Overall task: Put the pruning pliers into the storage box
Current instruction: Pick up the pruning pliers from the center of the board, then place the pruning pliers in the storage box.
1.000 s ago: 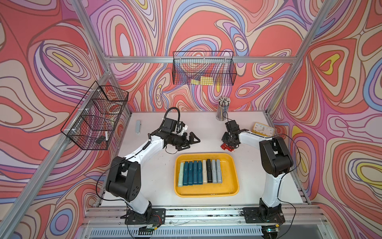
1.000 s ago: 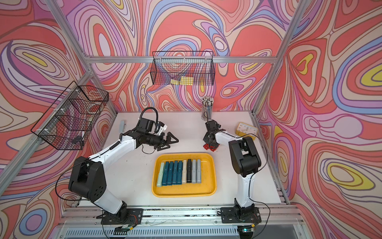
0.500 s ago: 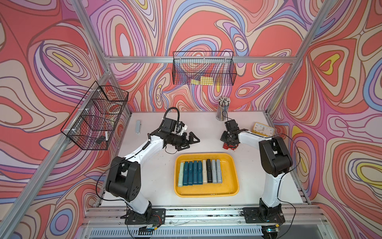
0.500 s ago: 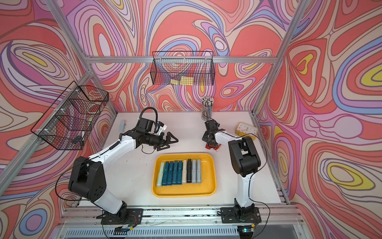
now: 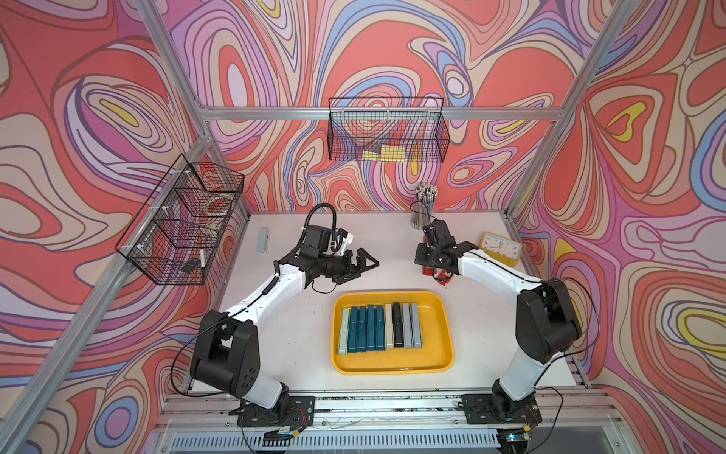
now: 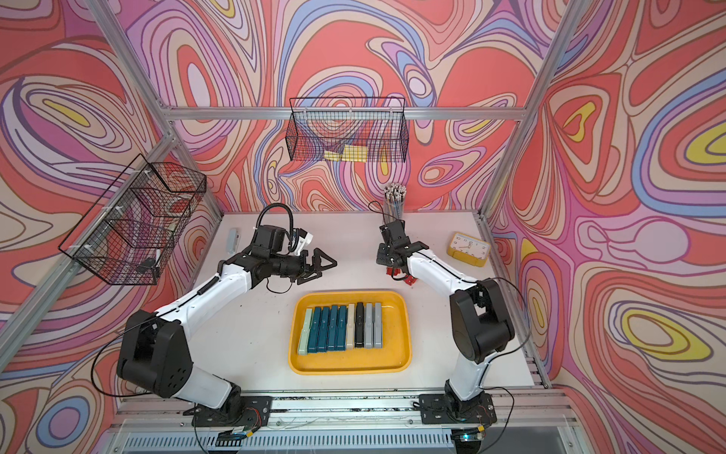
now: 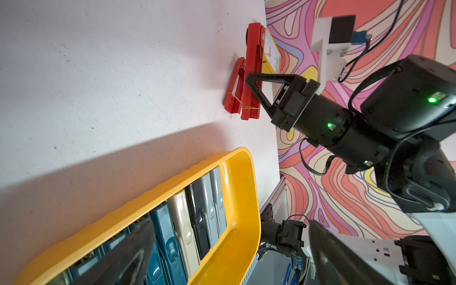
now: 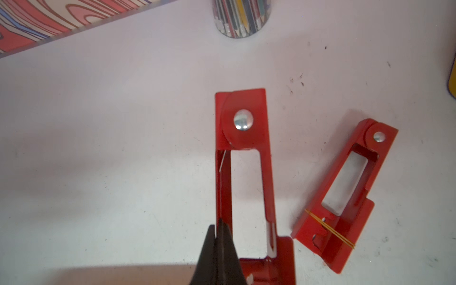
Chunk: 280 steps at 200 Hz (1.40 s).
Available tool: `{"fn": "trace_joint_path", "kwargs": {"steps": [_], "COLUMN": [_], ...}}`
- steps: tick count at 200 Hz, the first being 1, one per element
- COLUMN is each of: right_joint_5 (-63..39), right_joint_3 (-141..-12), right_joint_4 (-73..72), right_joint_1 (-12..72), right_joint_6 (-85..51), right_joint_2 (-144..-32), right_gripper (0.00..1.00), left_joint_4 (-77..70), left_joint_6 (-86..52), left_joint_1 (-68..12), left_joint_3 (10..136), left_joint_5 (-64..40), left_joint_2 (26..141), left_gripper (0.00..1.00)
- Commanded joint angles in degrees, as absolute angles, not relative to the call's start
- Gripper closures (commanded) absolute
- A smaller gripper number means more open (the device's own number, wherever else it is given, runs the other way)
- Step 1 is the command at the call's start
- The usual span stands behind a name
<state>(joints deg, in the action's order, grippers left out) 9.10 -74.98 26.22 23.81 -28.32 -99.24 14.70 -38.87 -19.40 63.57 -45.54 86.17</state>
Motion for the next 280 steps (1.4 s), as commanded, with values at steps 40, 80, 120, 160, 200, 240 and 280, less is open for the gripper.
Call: {"fn": "trace_joint_path", "kwargs": {"steps": [40,80,120,160,200,240,280], "right_joint_5": [12.4,11.8,10.8,12.0,12.5,14.4,16.8], "right_joint_3": [-73.7,-69.4,-66.3,-64.5,-63.2,-60.8,-58.4], "right_joint_4": [35.0,36.9,38.5,40.2,41.5,42.8,43.9], "right_joint_1": [28.2,29.5,31.9,34.9,36.7,39.5,42.6], "right_joint_6": [-27.3,-29.6,-32.2,-34.2,-36.0,-39.2,-43.7], "right_joint_2": [-89.7,-83.2,-78.5,-76.2,-74.5,-72.7,-71.5], "right_gripper": [1.0,1.0,1.0,1.0,1.0,1.0,1.0], "left_joint_4": [10.0,12.7,14.7,17.0,17.6,17.8,18.4], "left_joint_6": [-42.8,-43.6,-43.9,-44.0,-44.1,-44.4,-44.6], "left_joint_1": [-19.1,-19.3,-20.2,-21.3,-21.9,-22.6,-23.2], "left_joint_3": [58.8,57.1,55.9,53.8,52.1,50.4,49.3], "left_joint_5": [-43.4,-42.2,-41.6,-40.5,-40.2,-39.7,-39.7], "left_joint_2": [79.6,76.4,72.7,69.9,68.3,66.7,65.4], "left_gripper": [0.01,0.01,0.01,0.01,0.01,0.01,0.01]}}
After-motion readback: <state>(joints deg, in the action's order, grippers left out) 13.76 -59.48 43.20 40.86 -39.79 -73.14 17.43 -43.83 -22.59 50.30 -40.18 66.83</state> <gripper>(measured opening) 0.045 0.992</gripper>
